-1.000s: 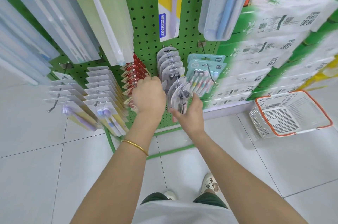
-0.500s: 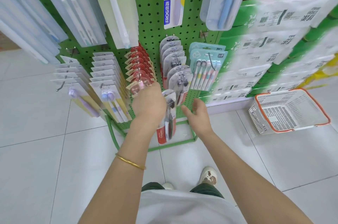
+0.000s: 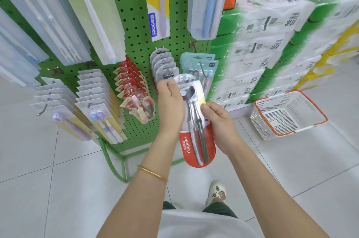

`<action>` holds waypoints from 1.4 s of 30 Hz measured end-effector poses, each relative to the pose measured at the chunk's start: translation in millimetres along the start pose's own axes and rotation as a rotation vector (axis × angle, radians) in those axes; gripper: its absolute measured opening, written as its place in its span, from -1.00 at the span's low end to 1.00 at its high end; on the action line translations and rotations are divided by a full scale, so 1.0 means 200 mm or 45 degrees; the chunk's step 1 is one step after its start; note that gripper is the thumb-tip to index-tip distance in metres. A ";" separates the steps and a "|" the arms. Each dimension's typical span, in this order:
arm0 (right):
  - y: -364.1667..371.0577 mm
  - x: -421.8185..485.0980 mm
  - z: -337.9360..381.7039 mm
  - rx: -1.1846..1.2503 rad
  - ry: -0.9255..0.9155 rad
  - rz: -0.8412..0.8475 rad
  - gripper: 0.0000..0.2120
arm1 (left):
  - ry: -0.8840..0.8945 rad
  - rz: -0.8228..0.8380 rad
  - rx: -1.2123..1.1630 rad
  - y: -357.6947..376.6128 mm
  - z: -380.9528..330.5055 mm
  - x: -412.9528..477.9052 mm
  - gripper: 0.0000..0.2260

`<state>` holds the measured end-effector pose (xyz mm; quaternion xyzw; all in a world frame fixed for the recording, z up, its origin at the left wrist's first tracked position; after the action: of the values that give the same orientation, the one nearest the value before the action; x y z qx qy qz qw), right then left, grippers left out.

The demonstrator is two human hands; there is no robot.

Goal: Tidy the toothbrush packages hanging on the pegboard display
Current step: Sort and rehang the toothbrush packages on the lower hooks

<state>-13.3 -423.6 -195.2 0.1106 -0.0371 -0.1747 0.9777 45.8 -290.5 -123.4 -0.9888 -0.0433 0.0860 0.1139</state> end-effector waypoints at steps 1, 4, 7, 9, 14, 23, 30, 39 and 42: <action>0.01 0.00 0.01 0.078 0.007 -0.041 -0.87 | 0.057 -0.054 -0.056 0.01 -0.01 -0.02 -0.82; 0.00 0.02 0.01 0.286 0.051 -0.166 -0.87 | 0.303 -0.137 0.139 0.08 -0.03 -0.07 -0.63; -0.05 0.06 0.04 0.407 0.073 -0.281 -0.81 | 0.422 -0.029 0.396 0.16 -0.01 -0.12 -0.49; -0.08 0.09 0.06 0.437 0.101 -0.336 -0.81 | 0.466 0.067 0.485 0.20 0.03 -0.16 -0.48; -0.20 0.12 0.03 0.553 0.174 -0.547 -0.93 | 0.606 0.374 0.714 0.28 0.08 -0.24 -0.41; -0.28 0.13 0.04 0.697 0.245 -0.640 -0.53 | 0.625 0.583 1.183 0.34 0.20 -0.24 -0.04; -0.26 0.10 0.09 0.637 0.258 -0.454 -0.66 | 0.492 0.706 1.178 0.35 0.20 -0.23 -0.27; -0.26 0.10 0.09 0.149 0.081 -0.358 -0.82 | -0.193 0.914 0.351 0.28 0.29 -0.16 -0.75; -0.23 0.11 0.09 0.164 0.081 -0.229 -0.85 | -0.334 0.898 0.226 0.26 0.31 -0.13 -0.85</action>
<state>-9.9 -477.7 -188.6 0.1814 -0.0073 -0.2554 0.9496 11.8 -330.6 -191.6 -0.9100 0.2927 0.2489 0.1560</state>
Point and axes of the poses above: each hand's wrist, its own x-axis towards the middle knuckle, its own y-axis out of the palm, z = x × y, the point moved 8 cm from there along x, towards the middle knuckle, and after that the axes turned 12 degrees about -y, right-handed, at the moved point
